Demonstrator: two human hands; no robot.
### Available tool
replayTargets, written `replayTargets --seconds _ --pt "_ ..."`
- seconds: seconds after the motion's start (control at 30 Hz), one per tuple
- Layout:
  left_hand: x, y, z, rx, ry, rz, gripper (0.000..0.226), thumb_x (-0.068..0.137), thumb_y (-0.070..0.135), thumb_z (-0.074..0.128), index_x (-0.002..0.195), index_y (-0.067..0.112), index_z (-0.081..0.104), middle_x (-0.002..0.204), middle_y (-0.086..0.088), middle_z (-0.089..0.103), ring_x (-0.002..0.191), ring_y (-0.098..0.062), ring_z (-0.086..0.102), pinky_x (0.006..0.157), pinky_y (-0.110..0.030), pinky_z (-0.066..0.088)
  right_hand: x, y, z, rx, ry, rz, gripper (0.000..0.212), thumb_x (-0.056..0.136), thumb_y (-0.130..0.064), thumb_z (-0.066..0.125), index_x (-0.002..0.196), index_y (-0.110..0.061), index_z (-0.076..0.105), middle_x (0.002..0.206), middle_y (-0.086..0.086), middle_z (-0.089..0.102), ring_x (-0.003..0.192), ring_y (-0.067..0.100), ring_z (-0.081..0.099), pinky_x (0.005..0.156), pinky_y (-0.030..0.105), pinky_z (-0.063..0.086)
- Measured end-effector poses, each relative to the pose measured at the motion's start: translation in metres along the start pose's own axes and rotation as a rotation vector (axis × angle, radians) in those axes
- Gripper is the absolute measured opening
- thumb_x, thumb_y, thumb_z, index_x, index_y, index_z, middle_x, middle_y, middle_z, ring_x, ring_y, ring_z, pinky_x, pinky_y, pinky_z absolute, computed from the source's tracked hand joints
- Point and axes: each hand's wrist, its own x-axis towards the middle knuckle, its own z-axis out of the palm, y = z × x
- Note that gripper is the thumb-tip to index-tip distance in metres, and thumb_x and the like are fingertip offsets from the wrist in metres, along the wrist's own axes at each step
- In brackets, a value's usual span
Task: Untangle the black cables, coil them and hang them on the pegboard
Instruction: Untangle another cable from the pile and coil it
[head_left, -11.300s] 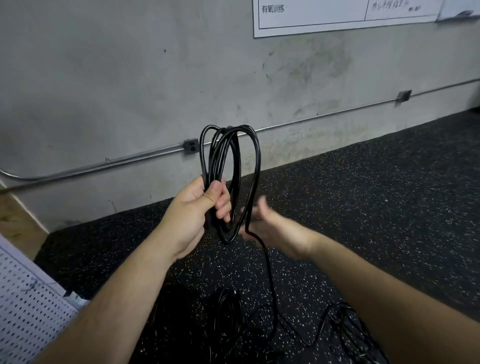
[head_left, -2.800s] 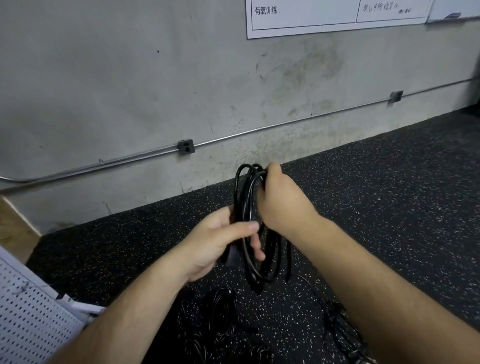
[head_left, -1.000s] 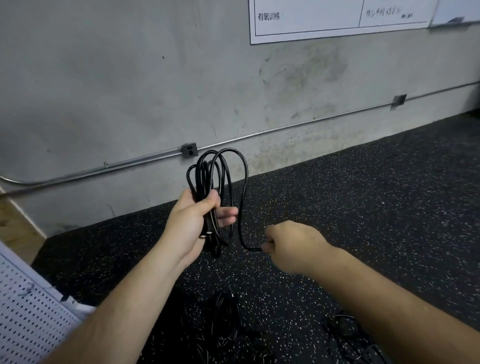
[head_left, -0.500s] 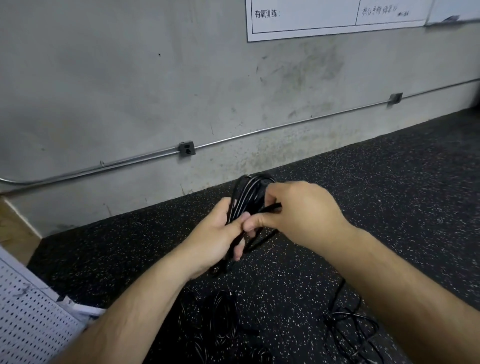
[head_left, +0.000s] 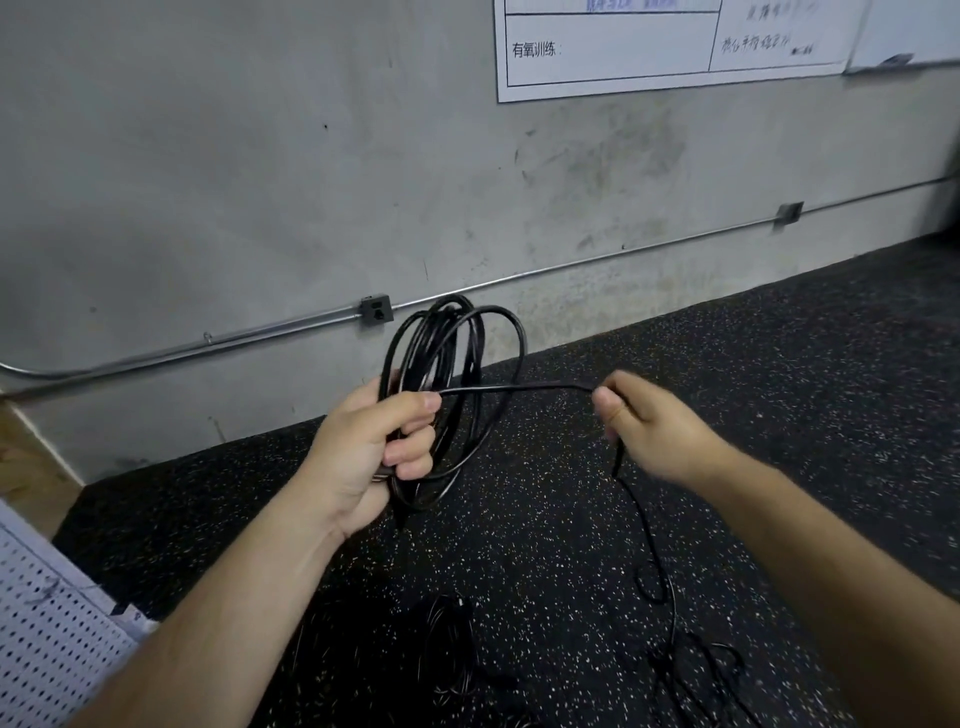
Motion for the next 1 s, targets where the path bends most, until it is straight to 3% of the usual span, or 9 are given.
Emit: replayTargets --seconds 0.1,0.2,0.3,0.43,0.53,0.63,0.73,0.87,1.0 --pt "0.003 -0.002 -0.003 -0.037 0.067 0.008 0.021 0.076 0.002 0.069 0.088 0.009 0.053 0.061 0.002 0.035 0.038 -0.004 0.029 0.035 -0.019 0.028 0.003 0.01 0.027 0.013 -0.051 0.027 0.03 0.104 -0.049 0.033 0.089 -0.026 0.046 0.077 0.003 0.059 0.068 0.017 0.053 0.063 0.036 0.046" --pt "0.003 -0.006 -0.006 0.067 0.086 -0.027 0.02 0.078 0.004 0.074 0.087 0.012 0.059 0.061 0.001 0.036 0.04 -0.007 0.029 0.038 -0.021 0.029 0.015 -0.002 0.035 0.164 0.152 -0.047 0.035 0.106 -0.046 0.032 0.087 -0.019 0.044 0.073 -0.002 0.046 0.063 0.012 0.041 0.06 0.038 0.039" --pt "0.001 -0.011 -0.005 0.198 0.024 -0.059 0.023 0.091 0.011 0.069 0.073 0.015 0.055 0.061 -0.001 0.04 0.043 -0.012 0.03 0.043 -0.026 0.03 0.024 -0.024 0.038 0.322 0.226 -0.071 0.028 0.109 -0.039 0.034 0.096 -0.023 0.053 0.074 -0.013 0.048 0.065 0.007 0.044 0.063 0.031 0.037" --pt "-0.003 -0.017 0.005 0.217 -0.041 -0.093 0.016 0.098 0.011 0.059 0.084 0.007 0.052 0.062 -0.002 0.042 0.044 -0.015 0.033 0.044 -0.028 0.034 0.018 -0.049 0.047 0.261 0.164 -0.137 0.023 0.109 -0.025 0.038 0.104 -0.016 0.059 0.072 -0.014 0.051 0.06 -0.002 0.049 0.059 0.015 0.033" --pt "-0.005 -0.019 0.011 0.187 -0.046 -0.07 0.015 0.099 0.01 0.057 0.086 0.008 0.05 0.063 -0.001 0.04 0.044 -0.013 0.033 0.042 -0.026 0.034 0.009 -0.061 0.05 0.128 0.185 -0.211 0.026 0.109 -0.024 0.041 0.096 -0.009 0.058 0.067 -0.008 0.052 0.055 0.002 0.046 0.052 0.017 0.03" --pt "-0.005 -0.018 0.013 0.085 -0.033 -0.025 0.017 0.098 0.016 0.062 0.089 0.012 0.048 0.064 0.001 0.037 0.044 -0.01 0.032 0.041 -0.023 0.033 0.004 -0.062 0.05 0.191 0.227 -0.207 0.027 0.109 -0.031 0.04 0.098 -0.017 0.06 0.064 -0.009 0.054 0.054 0.005 0.049 0.051 0.021 0.037" --pt "-0.003 -0.009 0.013 -0.105 -0.018 0.006 0.015 0.095 0.017 0.059 0.105 0.013 0.048 0.062 0.005 0.036 0.041 -0.005 0.031 0.038 -0.02 0.032 -0.002 -0.053 0.054 0.21 0.085 -0.129 0.029 0.108 -0.039 0.037 0.096 -0.02 0.056 0.072 -0.004 0.061 0.059 0.008 0.053 0.058 0.031 0.046" --pt "0.001 0.002 0.004 -0.215 0.019 0.074 0.007 0.094 0.018 0.054 0.092 0.012 0.05 0.06 0.008 0.037 0.039 -0.002 0.031 0.036 -0.016 0.031 -0.01 -0.021 0.071 0.138 -0.229 0.015 0.036 0.108 -0.044 0.035 0.097 -0.017 0.057 0.082 -0.005 0.063 0.063 0.001 0.05 0.064 0.023 0.044" --pt "0.003 0.004 -0.003 -0.215 0.078 0.112 0.009 0.092 0.02 0.057 0.092 0.013 0.051 0.059 0.008 0.037 0.04 -0.002 0.031 0.037 -0.017 0.031 -0.01 0.005 0.079 -0.037 -0.401 0.099 0.03 0.107 -0.046 0.033 0.108 -0.023 0.053 0.099 0.005 0.065 0.09 0.022 0.062 0.085 0.041 0.052"
